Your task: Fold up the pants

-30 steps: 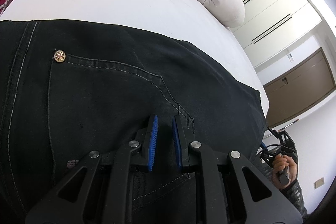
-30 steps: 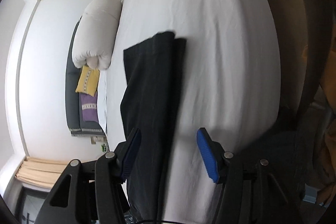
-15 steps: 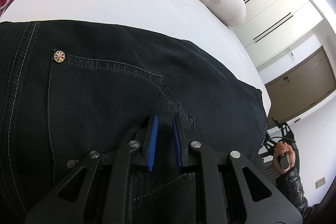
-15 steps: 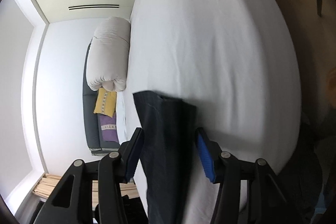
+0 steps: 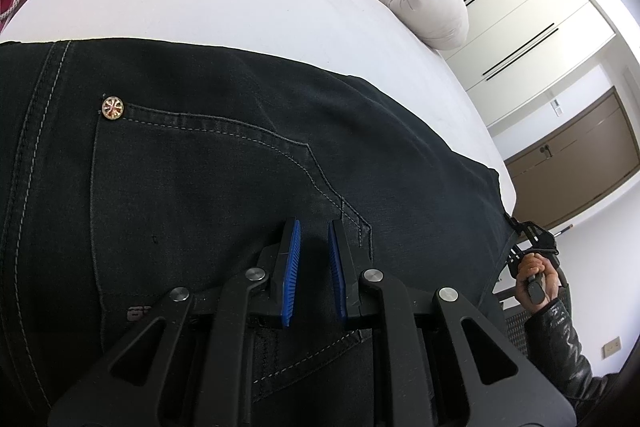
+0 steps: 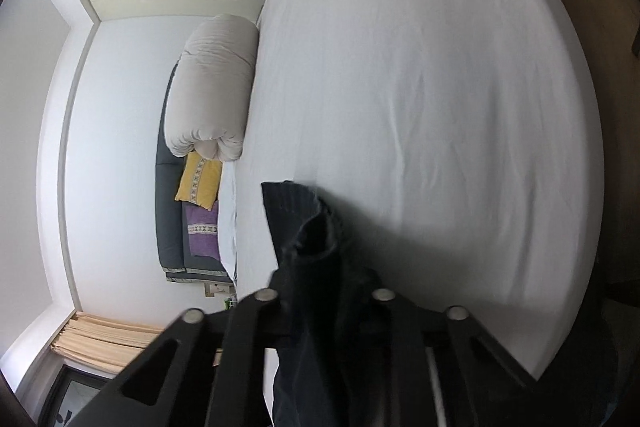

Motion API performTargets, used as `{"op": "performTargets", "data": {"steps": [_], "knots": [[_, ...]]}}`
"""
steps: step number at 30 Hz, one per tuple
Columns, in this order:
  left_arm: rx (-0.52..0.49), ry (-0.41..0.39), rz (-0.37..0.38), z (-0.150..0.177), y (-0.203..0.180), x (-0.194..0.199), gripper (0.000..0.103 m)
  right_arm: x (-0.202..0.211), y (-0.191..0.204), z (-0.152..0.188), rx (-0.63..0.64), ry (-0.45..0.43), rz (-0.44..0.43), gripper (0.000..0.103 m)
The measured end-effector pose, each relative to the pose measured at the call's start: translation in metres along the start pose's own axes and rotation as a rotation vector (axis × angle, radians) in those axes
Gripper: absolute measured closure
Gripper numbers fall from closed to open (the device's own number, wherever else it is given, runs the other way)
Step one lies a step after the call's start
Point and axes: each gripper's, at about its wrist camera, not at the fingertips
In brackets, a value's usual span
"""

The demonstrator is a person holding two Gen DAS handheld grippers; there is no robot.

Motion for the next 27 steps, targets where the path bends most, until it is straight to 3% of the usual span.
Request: {"op": "performTargets", "data": {"steps": [6, 9, 13, 16, 18, 19, 20, 22, 27], "knots": [[0.0, -0.001, -0.003, 0.0, -0.001, -0.001, 0.088, 0.0, 0.018, 0.004, 0.089, -0.014, 0.063, 0.094], [0.012, -0.001, 0.0, -0.001, -0.001, 0.0, 0.088, 0.002, 0.05, 0.017, 0.227, -0.016, 0.11, 0.094], [0.048, 0.0, -0.003, -0.004, -0.002, 0.0, 0.088, -0.004, 0.122, 0.076, 0.594, 0.046, 0.163, 0.095], [0.086, 0.004, 0.005, -0.007, -0.004, 0.001, 0.088, -0.02, 0.169, 0.18, 1.027, 0.13, 0.224, 0.095], [0.107, 0.01, 0.029, -0.009, -0.008, 0.001, 0.081, -0.031, 0.172, 0.241, 1.241, 0.173, 0.259, 0.095], [0.119, 0.011, 0.043, -0.01, -0.01, 0.001, 0.063, -0.041, 0.168, 0.275, 1.355, 0.201, 0.29, 0.095], [0.13, 0.009, 0.063, -0.011, -0.013, 0.001, 0.037, -0.051, 0.159, 0.298, 1.436, 0.219, 0.329, 0.095], [0.148, -0.016, 0.112, -0.014, -0.022, 0.004, 0.021, -0.072, 0.138, 0.325, 1.505, 0.262, 0.421, 0.094], [0.237, 0.017, 0.228, -0.022, -0.033, -0.008, 0.013, -0.069, 0.139, 0.329, 1.494, 0.209, 0.421, 0.094]]}}
Point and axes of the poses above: each gripper's, at about its wrist camera, not at the fingertips, and x roughly against the way its jaws point, y to its left, z to its underside, and after that the axes turned 2 degrees about z, right-handed
